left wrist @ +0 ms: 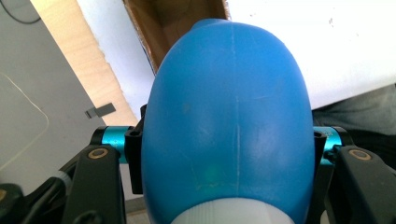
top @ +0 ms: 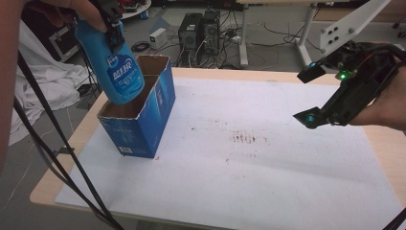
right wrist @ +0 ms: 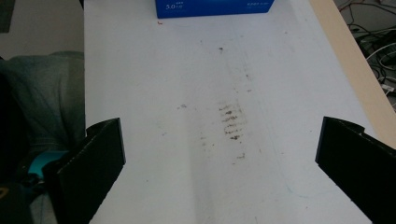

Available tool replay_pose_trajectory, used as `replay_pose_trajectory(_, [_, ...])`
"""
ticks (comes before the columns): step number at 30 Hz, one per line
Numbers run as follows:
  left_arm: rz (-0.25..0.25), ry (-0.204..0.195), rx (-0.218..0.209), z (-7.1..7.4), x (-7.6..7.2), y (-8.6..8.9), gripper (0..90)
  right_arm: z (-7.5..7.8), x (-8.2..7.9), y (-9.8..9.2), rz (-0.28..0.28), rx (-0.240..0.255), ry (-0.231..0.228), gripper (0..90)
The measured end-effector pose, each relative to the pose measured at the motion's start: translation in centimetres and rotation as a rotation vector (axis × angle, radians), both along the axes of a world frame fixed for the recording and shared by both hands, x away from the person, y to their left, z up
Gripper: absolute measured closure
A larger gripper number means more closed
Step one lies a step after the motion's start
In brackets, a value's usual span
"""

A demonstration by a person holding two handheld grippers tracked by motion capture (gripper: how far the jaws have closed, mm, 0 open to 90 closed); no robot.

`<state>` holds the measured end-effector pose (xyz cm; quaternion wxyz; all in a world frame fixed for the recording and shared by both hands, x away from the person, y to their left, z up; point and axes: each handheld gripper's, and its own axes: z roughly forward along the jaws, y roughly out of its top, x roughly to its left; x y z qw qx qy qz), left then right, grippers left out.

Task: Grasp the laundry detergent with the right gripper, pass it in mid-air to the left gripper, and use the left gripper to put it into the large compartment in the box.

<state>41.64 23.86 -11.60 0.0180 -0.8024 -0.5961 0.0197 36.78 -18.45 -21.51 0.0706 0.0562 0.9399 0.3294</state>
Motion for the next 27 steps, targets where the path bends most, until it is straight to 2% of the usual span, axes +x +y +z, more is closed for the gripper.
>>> replay_pose_trajectory(10, [0.044,0.038,0.034,-2.9,1.2,0.0,39.5,-0.1,-0.1,-0.3,-0.009,-0.020,0.010,0.6])
replay_pose_trajectory(19, [0.044,0.077,0.034,-6.3,2.2,-0.1,39.5,-0.6,0.1,-0.5,-0.012,-0.052,0.030,0.6])
replay_pose_trajectory(24, [0.021,0.094,0.048,-8.5,2.4,-0.1,39.5,-1.0,0.2,-0.5,-0.005,-0.074,0.047,0.6])
replay_pose_trajectory(27, [0.009,0.099,0.040,-9.9,2.6,0.1,39.5,-1.3,0.4,-0.4,-0.006,-0.087,0.055,0.6])
